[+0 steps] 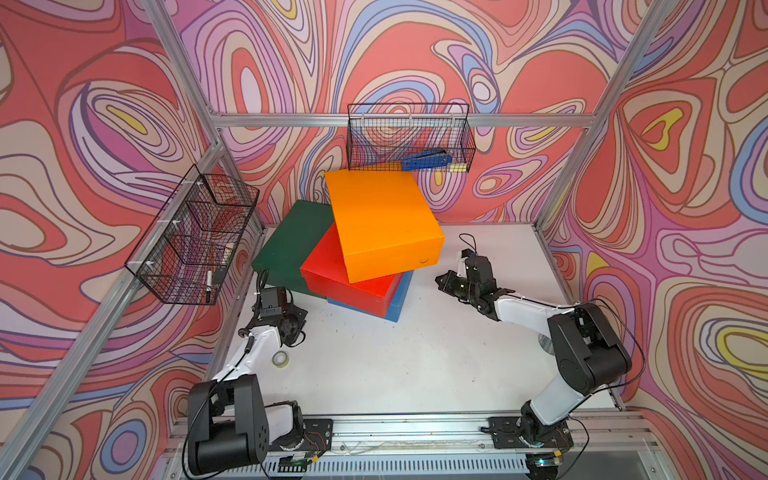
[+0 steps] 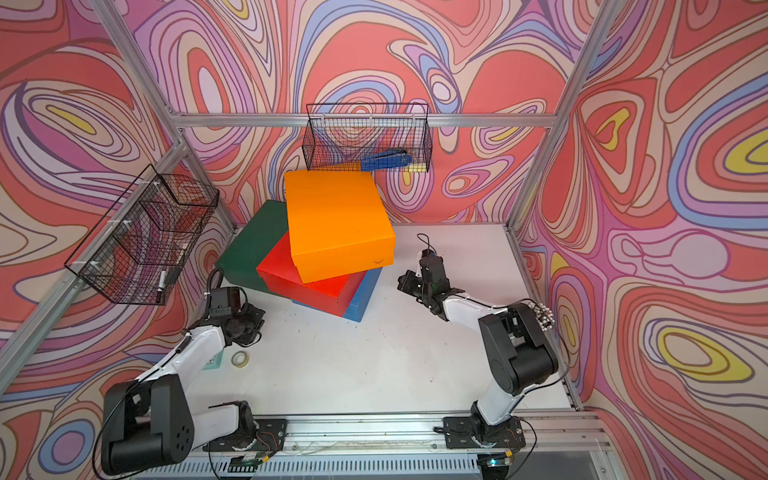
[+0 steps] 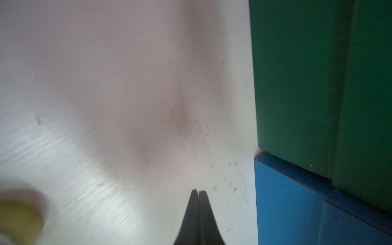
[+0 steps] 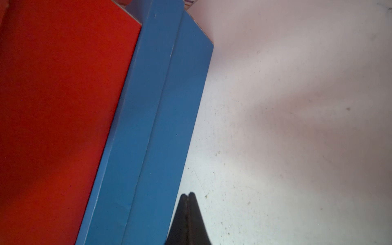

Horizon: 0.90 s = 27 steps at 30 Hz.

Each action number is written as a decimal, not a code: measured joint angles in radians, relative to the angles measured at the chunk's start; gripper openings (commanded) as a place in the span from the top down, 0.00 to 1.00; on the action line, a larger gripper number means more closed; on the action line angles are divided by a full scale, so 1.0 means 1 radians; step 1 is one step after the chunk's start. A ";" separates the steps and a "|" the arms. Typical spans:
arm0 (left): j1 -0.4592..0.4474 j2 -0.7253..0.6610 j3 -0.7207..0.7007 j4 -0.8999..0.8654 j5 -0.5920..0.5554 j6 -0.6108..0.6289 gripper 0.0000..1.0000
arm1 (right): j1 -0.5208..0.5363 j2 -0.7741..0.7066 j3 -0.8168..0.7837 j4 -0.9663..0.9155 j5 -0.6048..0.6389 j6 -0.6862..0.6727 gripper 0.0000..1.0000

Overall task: Stack the shoeboxes
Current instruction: Move the shoeboxes to the center of the board.

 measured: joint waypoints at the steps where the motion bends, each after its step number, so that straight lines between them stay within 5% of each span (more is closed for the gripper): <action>1: 0.002 0.032 -0.004 0.039 0.018 -0.013 1.00 | -0.009 0.012 0.011 0.002 -0.008 0.000 1.00; 10: 0.007 0.310 -0.016 0.447 0.186 -0.131 1.00 | -0.151 0.340 0.308 0.016 -0.130 0.024 1.00; 27: -0.019 0.581 -0.032 1.013 0.306 -0.288 1.00 | -0.217 1.066 1.302 -0.020 -0.400 0.227 1.00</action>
